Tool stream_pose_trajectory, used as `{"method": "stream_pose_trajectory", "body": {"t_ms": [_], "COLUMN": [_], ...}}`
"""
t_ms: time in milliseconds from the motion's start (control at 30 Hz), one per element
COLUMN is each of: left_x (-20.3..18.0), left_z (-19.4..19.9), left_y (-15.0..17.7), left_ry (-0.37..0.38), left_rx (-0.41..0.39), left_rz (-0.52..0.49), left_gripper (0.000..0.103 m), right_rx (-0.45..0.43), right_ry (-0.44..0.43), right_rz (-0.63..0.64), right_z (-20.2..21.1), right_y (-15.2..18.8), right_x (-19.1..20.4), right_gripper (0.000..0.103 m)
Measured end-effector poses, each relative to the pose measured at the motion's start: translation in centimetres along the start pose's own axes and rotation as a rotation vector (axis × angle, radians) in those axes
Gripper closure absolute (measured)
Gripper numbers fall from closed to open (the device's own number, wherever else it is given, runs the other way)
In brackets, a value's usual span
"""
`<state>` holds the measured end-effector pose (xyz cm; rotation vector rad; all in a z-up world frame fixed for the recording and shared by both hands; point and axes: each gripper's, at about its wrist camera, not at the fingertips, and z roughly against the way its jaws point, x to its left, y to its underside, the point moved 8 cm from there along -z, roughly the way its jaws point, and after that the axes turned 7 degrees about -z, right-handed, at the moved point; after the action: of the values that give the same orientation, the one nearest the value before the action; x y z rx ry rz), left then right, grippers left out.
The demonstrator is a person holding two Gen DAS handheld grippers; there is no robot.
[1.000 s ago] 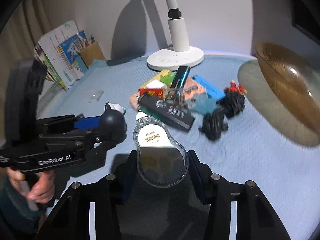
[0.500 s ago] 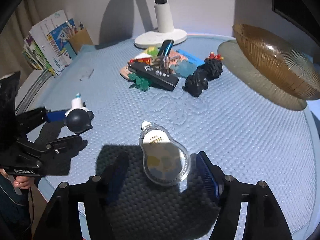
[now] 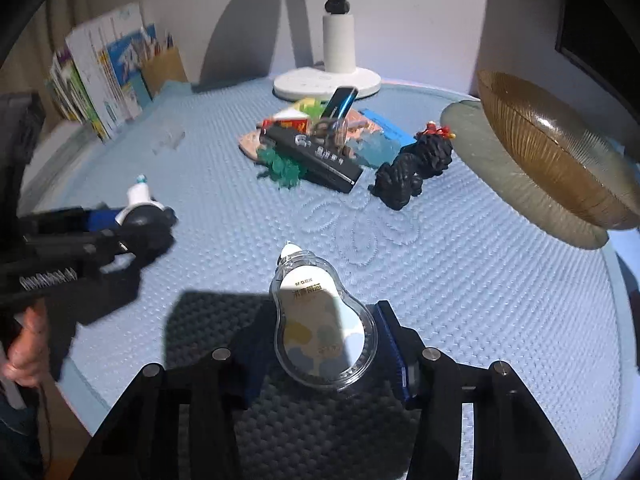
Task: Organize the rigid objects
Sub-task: 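Carry both items to the amber bowl and open both tools to release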
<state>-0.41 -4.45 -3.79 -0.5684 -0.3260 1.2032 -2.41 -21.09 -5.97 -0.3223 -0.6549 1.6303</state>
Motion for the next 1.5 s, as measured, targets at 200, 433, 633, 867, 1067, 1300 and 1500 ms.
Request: {"method": "stream_pose_trajectory", "body": {"t_ms": [200,433,633,867,1067,1300,1500], "left_x": [-4.4,-15.6,-21.8,-23.6,-20.7,-12.8,-4.3], "left_z": [3.4,3.7,-3.0,-6.9,-4.6,1.3,4.6], "left_y": [-5.2,-15.0,-18.6,-19.1,-19.3,-15.9,-11.2], "left_ry": [0.056,0.2,0.268,0.286,0.308,0.158,0.0], "left_rx": [-0.124,-0.226,-0.145,-0.097,-0.17,-0.251,-0.26], "left_rz": [-0.088,-0.274,-0.313,-0.316,-0.223,-0.14,-0.022], "left_gripper": [0.055,0.055,0.055,0.055,0.021,0.021,0.021], "right_rx": [-0.16,-0.183,-0.055,0.022,-0.036,-0.117,-0.148], "right_ry": [0.027,0.207,0.285,0.3,0.271,0.149,0.034], "right_rz": [-0.162,-0.316,-0.311,-0.309,-0.369,-0.317,-0.198], "right_z": [7.1,11.8,9.4,7.1,8.2,10.8,10.6], "right_y": [-3.8,-8.1,-8.6,-8.7,-8.9,-8.6,-8.7], "right_x": [-6.4,-15.8,-19.1,-21.3,-22.0,-16.1,-7.1], "right_gripper": [0.055,0.055,0.055,0.054,0.04,0.04,0.038]}}
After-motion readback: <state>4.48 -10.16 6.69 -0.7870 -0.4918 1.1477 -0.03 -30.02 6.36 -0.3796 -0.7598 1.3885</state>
